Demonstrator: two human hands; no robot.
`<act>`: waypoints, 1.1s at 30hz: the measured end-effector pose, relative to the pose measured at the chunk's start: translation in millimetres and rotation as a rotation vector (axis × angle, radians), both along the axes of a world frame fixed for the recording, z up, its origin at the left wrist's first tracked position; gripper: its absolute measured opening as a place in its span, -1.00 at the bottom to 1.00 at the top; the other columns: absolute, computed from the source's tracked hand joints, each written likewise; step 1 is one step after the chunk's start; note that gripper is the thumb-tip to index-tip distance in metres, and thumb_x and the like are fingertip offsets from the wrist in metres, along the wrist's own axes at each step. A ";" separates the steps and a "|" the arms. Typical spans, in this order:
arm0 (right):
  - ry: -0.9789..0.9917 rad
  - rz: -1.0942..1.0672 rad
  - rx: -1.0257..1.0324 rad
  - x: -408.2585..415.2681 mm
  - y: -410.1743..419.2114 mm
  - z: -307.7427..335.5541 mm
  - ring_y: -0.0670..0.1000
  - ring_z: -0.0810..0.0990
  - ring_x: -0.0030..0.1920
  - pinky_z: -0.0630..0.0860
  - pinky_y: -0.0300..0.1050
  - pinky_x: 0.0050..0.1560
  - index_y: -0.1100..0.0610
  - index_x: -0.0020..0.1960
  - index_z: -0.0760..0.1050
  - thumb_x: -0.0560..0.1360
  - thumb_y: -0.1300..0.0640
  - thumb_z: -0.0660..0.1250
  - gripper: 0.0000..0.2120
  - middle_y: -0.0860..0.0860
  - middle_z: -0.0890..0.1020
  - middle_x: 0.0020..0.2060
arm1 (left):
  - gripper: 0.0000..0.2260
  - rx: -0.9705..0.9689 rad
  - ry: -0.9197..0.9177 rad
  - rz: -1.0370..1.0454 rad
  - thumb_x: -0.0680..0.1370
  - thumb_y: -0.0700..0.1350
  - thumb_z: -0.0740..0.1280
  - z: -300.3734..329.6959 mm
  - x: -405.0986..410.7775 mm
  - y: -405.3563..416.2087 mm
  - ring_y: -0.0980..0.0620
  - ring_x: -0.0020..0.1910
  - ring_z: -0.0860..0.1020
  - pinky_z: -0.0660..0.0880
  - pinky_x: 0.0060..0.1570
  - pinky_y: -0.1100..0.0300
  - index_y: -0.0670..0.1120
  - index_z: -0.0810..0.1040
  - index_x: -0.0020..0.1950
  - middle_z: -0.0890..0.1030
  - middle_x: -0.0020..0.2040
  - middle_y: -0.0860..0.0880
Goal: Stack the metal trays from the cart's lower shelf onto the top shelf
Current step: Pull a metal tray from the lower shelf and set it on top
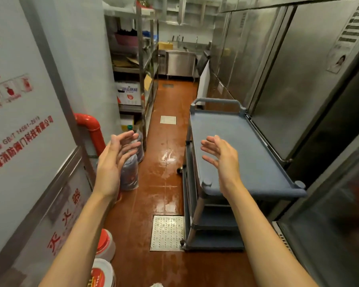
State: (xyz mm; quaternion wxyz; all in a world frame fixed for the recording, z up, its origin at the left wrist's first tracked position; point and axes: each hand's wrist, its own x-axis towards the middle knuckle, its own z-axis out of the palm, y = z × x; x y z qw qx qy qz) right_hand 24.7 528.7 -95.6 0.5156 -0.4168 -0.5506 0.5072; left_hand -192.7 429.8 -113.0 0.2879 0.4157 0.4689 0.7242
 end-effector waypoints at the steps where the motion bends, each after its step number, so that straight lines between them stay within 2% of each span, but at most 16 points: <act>1: 0.002 -0.008 -0.011 -5.7 16.7 -2.7 -0.01 0.65 0.07 0.57 0.05 0.15 0.03 0.02 0.56 0.63 0.00 0.15 -0.77 0.06 0.67 0.04 | -0.47 -0.011 0.009 -0.005 0.53 0.31 0.13 -1.6 -7.8 17.7 -0.05 0.24 0.59 0.43 0.33 -0.09 -0.04 0.55 0.25 0.64 0.23 -0.06; 6: 0.040 -0.061 -0.054 -33.4 110.6 -21.0 0.03 0.64 0.08 0.55 0.12 0.17 0.05 0.01 0.58 0.62 0.01 0.17 -0.77 0.08 0.68 0.03 | -0.47 -0.034 0.029 -0.068 0.57 0.28 0.12 -16.5 -44.8 119.0 -0.09 0.23 0.59 0.43 0.32 -0.11 -0.09 0.55 0.27 0.63 0.24 -0.10; 14: 0.081 -0.115 -0.096 -85.5 281.5 -60.5 0.03 0.65 0.06 0.56 0.12 0.16 0.06 0.01 0.58 0.62 0.03 0.17 -0.77 0.08 0.68 0.02 | -0.46 -0.126 0.072 -0.085 0.60 0.19 0.05 -41.0 -96.9 298.9 -0.05 0.23 0.59 0.44 0.33 -0.06 -0.18 0.48 0.34 0.60 0.28 -0.13; 21: 0.107 -0.192 -0.135 -118.8 397.1 -78.4 0.04 0.65 0.06 0.56 0.12 0.15 0.07 0.01 0.59 0.60 0.02 0.19 -0.77 0.09 0.69 0.01 | -0.49 -0.154 0.079 -0.141 0.63 0.13 0.03 -47.5 -143.8 435.2 -0.12 0.24 0.58 0.43 0.32 -0.10 -0.20 0.48 0.34 0.59 0.28 -0.16; 25: 0.135 -0.307 -0.161 -126.3 452.7 -97.4 0.06 0.66 0.06 0.56 0.14 0.15 0.09 -0.01 0.60 0.58 0.03 0.21 -0.79 0.12 0.69 0.00 | -0.52 -0.163 0.082 -0.254 0.64 0.12 0.04 -61.8 -161.0 523.8 -0.10 0.20 0.61 0.53 0.23 0.07 -0.19 0.53 0.29 0.62 0.24 -0.13; 28: 0.127 -0.437 -0.168 -129.8 483.3 -117.2 0.07 0.66 0.05 0.57 0.12 0.13 0.11 0.00 0.60 0.58 0.05 0.22 -0.79 0.13 0.69 0.00 | -0.54 -0.188 0.108 -0.383 0.66 0.11 0.03 -84.1 -170.5 589.9 -0.10 0.20 0.60 0.52 0.23 0.05 -0.18 0.54 0.26 0.62 0.23 -0.12; 33: 0.146 -0.700 -0.235 -144.8 514.5 -147.1 0.10 0.66 0.04 0.56 0.10 0.11 0.15 0.01 0.57 0.61 0.12 0.20 -0.81 0.14 0.68 -0.02 | -0.61 -0.289 0.186 -0.655 0.63 0.16 0.06 -125.3 -181.2 684.0 -0.03 0.14 0.62 0.52 0.15 0.13 0.02 0.61 0.12 0.66 0.18 -0.04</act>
